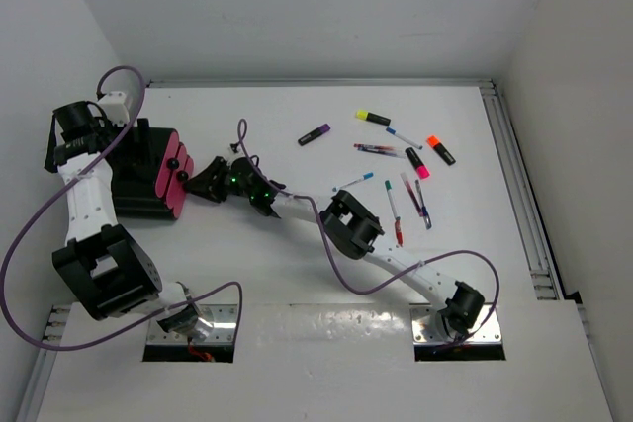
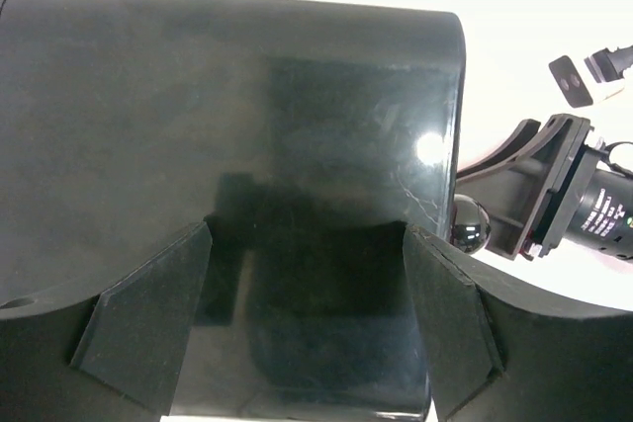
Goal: Sort the stationery into containers
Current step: Open the drawer in the storage box, then pick up the pen from the center of the board, then place the pen in the drawer, then pick up the pen from the center of the board.
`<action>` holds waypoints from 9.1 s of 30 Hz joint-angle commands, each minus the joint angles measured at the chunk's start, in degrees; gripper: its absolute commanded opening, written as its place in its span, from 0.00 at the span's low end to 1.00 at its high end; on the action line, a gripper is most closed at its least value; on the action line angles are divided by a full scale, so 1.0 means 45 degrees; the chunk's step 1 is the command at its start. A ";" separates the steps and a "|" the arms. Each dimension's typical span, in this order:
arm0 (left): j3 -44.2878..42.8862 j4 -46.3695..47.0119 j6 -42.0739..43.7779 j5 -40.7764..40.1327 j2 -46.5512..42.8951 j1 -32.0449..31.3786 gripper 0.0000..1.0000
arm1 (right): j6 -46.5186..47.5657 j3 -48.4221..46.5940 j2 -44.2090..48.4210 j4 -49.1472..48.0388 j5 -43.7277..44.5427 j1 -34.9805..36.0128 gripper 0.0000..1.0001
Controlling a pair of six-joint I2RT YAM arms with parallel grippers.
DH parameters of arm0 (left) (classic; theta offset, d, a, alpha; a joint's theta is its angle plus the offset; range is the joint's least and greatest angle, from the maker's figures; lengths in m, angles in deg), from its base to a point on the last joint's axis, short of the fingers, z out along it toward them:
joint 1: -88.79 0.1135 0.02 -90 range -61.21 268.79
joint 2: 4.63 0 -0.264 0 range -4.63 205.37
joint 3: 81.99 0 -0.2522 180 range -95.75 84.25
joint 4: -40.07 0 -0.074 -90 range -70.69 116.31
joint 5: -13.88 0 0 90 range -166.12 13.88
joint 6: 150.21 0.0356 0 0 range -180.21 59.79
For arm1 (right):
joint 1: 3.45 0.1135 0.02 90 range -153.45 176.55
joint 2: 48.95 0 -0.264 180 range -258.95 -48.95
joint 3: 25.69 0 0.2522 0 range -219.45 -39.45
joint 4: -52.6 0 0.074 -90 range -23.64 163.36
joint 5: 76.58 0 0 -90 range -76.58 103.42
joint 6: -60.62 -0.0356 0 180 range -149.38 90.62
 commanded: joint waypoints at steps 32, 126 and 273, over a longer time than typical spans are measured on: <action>0.1070 -0.1759 -0.0767 0.0015 0.1507 0.0394 0.85 | 0.1098 0.6005 0.2398 -0.3442 -0.2646 -0.1755 0.00; 0.0348 -0.0723 -0.0571 0.0582 -0.1090 -0.3610 0.84 | 2.2599 0.9096 1.0075 1.4974 0.1376 -1.2458 0.47; -0.2191 -0.2071 -0.0005 0.3589 -0.0719 -0.3317 0.99 | 2.5470 0.6478 0.9001 1.4544 0.0457 -1.3552 0.59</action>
